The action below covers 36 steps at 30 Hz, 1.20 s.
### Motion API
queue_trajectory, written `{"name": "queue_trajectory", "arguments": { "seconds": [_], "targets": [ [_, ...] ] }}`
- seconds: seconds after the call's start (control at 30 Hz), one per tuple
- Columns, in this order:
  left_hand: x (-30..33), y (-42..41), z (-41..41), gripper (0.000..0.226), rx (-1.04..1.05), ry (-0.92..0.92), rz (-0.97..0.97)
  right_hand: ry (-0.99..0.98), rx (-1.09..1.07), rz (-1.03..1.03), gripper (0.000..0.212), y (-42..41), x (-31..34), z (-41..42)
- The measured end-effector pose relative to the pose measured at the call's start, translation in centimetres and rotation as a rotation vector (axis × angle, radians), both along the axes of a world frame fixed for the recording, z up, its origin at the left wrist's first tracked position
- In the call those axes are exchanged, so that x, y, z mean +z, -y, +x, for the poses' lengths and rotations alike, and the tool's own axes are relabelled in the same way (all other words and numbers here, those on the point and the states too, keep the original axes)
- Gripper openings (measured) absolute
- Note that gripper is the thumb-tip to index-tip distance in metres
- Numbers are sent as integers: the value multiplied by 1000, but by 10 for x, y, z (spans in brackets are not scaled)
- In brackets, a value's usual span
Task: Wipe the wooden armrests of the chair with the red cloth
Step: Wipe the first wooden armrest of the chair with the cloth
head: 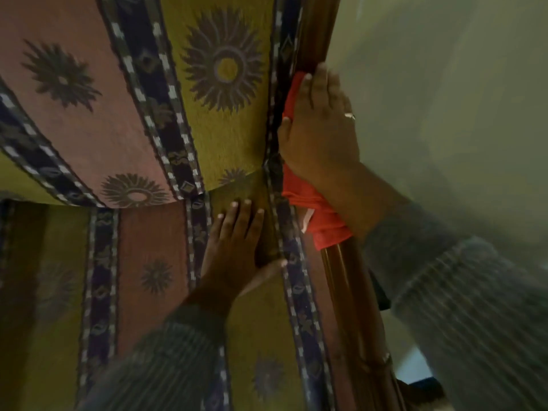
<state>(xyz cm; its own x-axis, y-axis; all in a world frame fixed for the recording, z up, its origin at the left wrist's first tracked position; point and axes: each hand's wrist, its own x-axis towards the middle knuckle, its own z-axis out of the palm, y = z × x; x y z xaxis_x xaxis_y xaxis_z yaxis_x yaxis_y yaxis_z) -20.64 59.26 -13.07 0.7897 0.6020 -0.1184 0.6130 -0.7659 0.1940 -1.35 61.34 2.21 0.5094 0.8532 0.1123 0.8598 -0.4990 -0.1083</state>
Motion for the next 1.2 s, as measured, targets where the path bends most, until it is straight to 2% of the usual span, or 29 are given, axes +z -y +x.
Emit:
{"name": "queue_trajectory", "arguments": {
  "seconds": [0.13, 0.27, 0.33, 0.47, 0.6, 0.7, 0.77, 0.8, 0.97, 1.2],
  "targets": [
    [-7, -10, 1, 110, 3, 19, 26, 16, -29, -33, 73, -11, 1, 4],
    [-9, -8, -1, 109, 10, 36, 27, -223, -233, 27, 74, -22, 7, 10],
    [-8, -10, 0, 109, 14, 29, 24, -273, -297, 40, 74, -22, 9, 9],
    [-12, -7, -2, 108, 13, 47, 25, -74, -127, 12, 70, -13, 2, 2],
    [-15, -9, -1, 108, 8, 72, 28, -105, -110, -8, 74, -18, 5, 8],
    [-17, -9, -3, 108, 8, 89, 31, -159, -187, 111, 72, -11, 8, 2],
    [-18, -9, -4, 107, 8, 108, 39, -89, -174, 228, 60, -2, 9, -3],
    [-19, -9, -4, 107, 8, 124, 42, -66, -132, 224, 55, 1, 8, -4],
    [-22, -10, -3, 107, 0, 120, 58, -82, 18, 17, 62, -7, 5, 10],
    [-17, -9, -3, 107, 6, 85, 55, -98, 137, -86, 70, 40, 2, 0]
  ]
}}
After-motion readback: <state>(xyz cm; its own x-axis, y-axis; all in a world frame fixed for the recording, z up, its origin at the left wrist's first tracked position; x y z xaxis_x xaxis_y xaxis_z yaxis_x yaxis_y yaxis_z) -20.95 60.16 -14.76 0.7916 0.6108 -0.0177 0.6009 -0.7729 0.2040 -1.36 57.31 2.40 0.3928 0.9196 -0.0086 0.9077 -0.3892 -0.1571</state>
